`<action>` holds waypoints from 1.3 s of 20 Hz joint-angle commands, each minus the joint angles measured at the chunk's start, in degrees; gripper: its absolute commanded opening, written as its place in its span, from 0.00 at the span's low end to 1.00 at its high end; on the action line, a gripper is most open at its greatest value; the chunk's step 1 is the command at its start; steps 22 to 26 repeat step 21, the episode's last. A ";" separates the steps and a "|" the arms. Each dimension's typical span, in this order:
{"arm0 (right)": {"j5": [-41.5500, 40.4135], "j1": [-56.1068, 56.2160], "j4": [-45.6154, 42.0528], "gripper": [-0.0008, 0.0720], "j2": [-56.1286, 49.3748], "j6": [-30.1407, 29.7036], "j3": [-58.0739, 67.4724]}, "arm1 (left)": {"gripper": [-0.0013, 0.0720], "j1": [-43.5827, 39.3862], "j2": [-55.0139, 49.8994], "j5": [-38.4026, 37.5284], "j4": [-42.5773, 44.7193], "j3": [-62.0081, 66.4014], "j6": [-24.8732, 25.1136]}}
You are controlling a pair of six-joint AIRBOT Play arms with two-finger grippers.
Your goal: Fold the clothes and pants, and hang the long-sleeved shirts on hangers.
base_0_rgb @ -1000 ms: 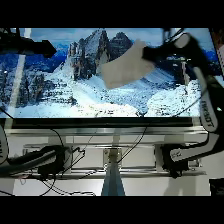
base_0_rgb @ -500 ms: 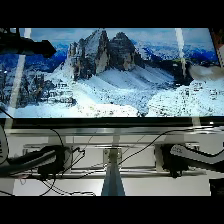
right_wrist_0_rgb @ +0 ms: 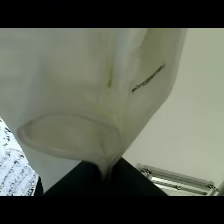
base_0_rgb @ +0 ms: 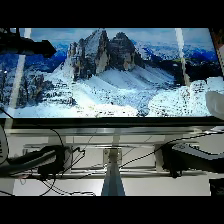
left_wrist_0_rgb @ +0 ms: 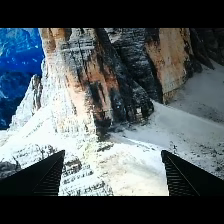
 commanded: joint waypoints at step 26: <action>-12.59 65.16 -4.96 0.03 0.15 -14.12 -2.43 | 0.98 0.07 0.02 0.00 0.02 0.00 0.00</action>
